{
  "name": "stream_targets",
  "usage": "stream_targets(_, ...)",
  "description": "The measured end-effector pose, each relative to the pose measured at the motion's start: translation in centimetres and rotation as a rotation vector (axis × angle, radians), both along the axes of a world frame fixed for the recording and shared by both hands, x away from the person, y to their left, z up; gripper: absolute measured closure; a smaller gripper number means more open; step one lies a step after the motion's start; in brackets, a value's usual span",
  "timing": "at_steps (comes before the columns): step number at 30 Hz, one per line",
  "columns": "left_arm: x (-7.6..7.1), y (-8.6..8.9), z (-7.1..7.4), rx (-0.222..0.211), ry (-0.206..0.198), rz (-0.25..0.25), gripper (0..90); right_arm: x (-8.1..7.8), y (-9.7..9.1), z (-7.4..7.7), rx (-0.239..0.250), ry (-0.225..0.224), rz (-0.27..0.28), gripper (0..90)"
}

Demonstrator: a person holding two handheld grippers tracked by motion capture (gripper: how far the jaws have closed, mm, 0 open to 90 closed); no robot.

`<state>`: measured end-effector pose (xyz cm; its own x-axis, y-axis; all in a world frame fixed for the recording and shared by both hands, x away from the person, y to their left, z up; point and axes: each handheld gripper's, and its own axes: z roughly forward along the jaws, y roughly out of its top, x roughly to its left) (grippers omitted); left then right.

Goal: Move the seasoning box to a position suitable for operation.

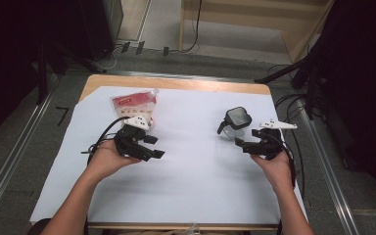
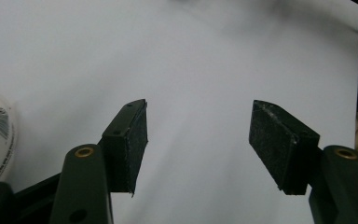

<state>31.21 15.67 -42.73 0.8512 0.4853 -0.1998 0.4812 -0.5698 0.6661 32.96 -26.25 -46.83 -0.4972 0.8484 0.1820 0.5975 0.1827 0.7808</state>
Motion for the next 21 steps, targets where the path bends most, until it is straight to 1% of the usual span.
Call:
stream_targets(2, -0.1, 0.0, 0.0, -0.004, -0.003, -0.004, 38.2, 0.4, 0.1, -0.3, 0.006, -0.001, -0.004, 14.0)
stream_targets(3, -0.1, 0.0, 0.0, -0.004, -0.004, -0.003, 38.2, 0.6, 0.2, -0.5, 0.005, 0.001, -0.014, 13.5)
stream_targets(5, -0.1, 0.1, -0.1, -0.008, -0.003, -0.001, 38.1, 1.0, 0.2, -0.7, 0.012, 0.003, -0.037, 13.2)
stream_targets(7, -0.1, 0.1, -0.1, 0.001, -0.003, 0.003, 38.1, 1.5, 0.0, -1.0, 0.028, 0.002, -0.056, 13.1)
stream_targets(8, -0.1, 0.2, -0.1, -0.003, -0.001, 0.005, 38.1, 1.7, 0.0, -1.2, 0.027, 0.006, -0.059, 13.1)
stream_targets(9, -0.1, 0.2, -0.1, -0.004, 0.0, 0.006, 38.1, 2.0, 0.0, -1.3, 0.022, 0.008, -0.058, 13.1)
stream_targets(12, -0.1, 0.1, -0.1, 0.0, -0.002, 0.005, 38.1, 2.7, 0.3, -1.8, -0.031, 0.011, -0.081, 13.1)
stream_targets(14, -0.1, 0.1, -0.1, -0.001, 0.0, 0.001, 38.1, 3.1, 0.4, -2.2, -0.044, 0.001, -0.076, 10.1)
stream_targets(15, -0.1, 0.1, -0.2, 0.0, 0.0, 0.002, 38.1, 3.2, 0.4, -2.3, -0.038, 0.0, -0.073, 8.8)
stream_targets(17, -0.1, 0.1, -0.2, -0.004, 0.004, 0.008, 38.2, 3.5, 0.4, -2.5, -0.023, -0.008, -0.078, 8.6)
stream_targets(18, -0.1, 0.1, -0.2, 0.001, 0.004, 0.009, 38.2, 3.7, 0.4, -2.5, -0.015, -0.007, -0.072, 8.6)
stream_targets(21, -0.1, 0.1, -0.3, -0.001, 0.003, 0.006, 38.1, 4.4, 0.5, -2.8, -0.009, -0.01, -0.063, 8.6)
